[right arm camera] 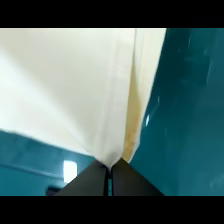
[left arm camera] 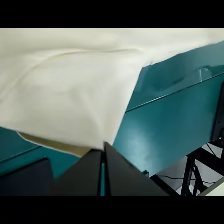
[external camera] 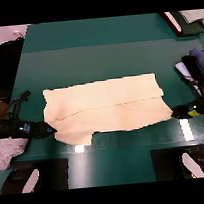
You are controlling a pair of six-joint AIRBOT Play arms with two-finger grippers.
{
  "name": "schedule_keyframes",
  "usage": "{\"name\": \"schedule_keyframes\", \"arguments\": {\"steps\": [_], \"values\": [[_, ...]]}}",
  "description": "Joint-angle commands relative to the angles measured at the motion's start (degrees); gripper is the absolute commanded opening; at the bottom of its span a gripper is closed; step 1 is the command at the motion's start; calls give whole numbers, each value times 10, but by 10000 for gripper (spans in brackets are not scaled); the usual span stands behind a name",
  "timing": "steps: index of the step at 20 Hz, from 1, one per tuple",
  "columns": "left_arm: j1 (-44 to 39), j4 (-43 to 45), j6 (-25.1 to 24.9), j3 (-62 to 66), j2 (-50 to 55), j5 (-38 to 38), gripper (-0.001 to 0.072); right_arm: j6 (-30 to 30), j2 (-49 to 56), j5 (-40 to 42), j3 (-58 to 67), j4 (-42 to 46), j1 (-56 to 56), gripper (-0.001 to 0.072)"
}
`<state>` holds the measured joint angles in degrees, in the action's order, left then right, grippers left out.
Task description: Fold the shirts.
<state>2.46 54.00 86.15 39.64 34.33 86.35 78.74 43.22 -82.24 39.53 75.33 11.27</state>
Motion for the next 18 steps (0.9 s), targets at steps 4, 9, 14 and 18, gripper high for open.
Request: {"name": "schedule_keyframes", "arguments": {"steps": [4, 9, 14, 18], "values": [[0, 95, 23, 60, -17, -156, 26, 34, 23, 103, 106, -39, 0, 10], [0, 166, 44, 55, -12, -261, 26, 34, 152, 143, 201, -42, -4, 10], [0, 164, 54, 52, 41, -343, 27, 33, 263, 175, 252, -52, -60, 11], [0, 160, 54, 52, 103, -399, 28, 33, 332, 229, 292, -51, -105, 11]]}}
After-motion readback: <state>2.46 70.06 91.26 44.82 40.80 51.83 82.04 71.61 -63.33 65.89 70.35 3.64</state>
